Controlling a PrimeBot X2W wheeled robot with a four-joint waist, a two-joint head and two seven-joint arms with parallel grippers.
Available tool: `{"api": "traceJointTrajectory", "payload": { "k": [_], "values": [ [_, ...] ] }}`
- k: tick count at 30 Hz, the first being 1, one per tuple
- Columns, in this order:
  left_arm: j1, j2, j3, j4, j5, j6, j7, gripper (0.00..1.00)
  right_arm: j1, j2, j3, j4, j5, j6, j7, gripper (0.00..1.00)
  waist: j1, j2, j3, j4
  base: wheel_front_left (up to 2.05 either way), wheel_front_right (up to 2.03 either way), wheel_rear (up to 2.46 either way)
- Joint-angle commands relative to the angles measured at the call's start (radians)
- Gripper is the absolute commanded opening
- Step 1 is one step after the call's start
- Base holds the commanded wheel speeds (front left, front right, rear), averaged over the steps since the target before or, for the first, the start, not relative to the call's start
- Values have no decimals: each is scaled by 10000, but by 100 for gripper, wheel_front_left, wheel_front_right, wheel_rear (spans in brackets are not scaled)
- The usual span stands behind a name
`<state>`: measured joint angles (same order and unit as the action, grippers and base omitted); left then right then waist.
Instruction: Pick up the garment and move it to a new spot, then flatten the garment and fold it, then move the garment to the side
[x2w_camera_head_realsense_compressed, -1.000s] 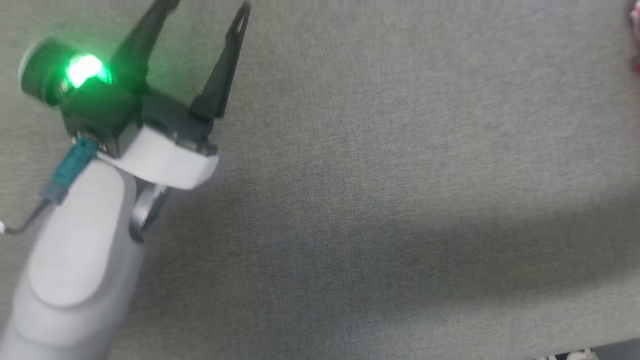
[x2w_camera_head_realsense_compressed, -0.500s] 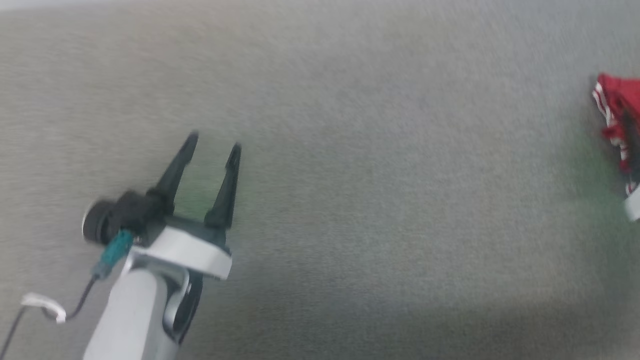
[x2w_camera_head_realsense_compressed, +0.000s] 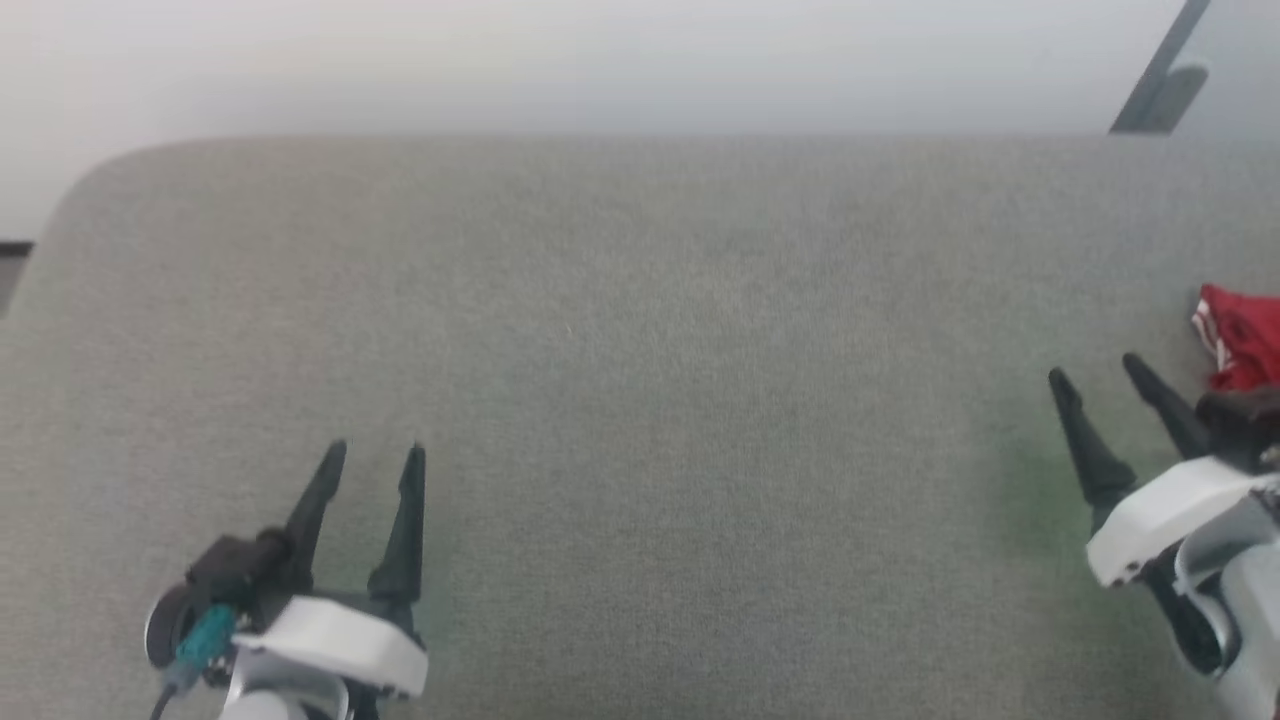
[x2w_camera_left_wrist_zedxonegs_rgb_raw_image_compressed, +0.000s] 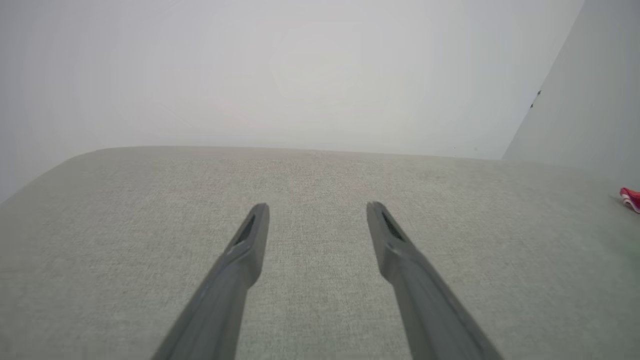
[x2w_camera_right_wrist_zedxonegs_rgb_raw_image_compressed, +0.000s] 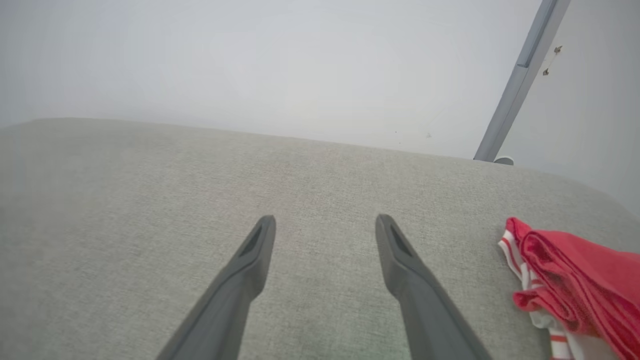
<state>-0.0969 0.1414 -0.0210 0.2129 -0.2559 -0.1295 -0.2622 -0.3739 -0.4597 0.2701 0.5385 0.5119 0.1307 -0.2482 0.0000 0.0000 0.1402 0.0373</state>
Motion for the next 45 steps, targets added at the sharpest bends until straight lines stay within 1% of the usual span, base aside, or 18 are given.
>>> {"api": "traceJointTrajectory", "payload": {
  "k": [1, 9, 15, 21, 25, 33, 45],
  "values": [
    [211, -21, 65, -22, -28, -18, -33, 100, 228, 102, -37, -65, -21, 0, -94, 100, 0, 0, -464, 135, 0, 0, 0],
    [1353, -119, 455, -321, 102, -18, -33, 100, 1537, 651, -837, -845, -261, 0, -171, 100, 0, 0, -1426, 103, 0, 0, 0],
    [1953, -245, 735, -777, 111, -18, -33, 100, 2555, 938, -1724, -1608, -499, 0, -173, 100, 0, 0, -1707, 152, 0, 0, 0],
    [2577, -345, 801, -1232, 230, -18, -33, 100, 3474, 1160, -2573, -2444, -768, 0, -174, 100, 0, 0, -1855, 247, 0, 0, 0],
    [2905, -369, 924, -1421, 278, -18, -33, 100, 3949, 1344, -3002, -3038, -925, 0, -22, 100, 0, 0, -1916, 241, 0, 0, 0],
    [3174, -381, 1154, -1670, 252, -18, -33, 100, 4458, 1716, -3475, -3845, -1053, 0, 398, 100, 0, 0, -1957, 105, 0, 0, 0],
    [3213, -456, 1216, -1817, 272, -18, -33, 100, 4596, 1943, -3601, -4229, -997, 0, 611, 100, 0, 0, -1922, 5, 0, 0, 0]
  ]
}}
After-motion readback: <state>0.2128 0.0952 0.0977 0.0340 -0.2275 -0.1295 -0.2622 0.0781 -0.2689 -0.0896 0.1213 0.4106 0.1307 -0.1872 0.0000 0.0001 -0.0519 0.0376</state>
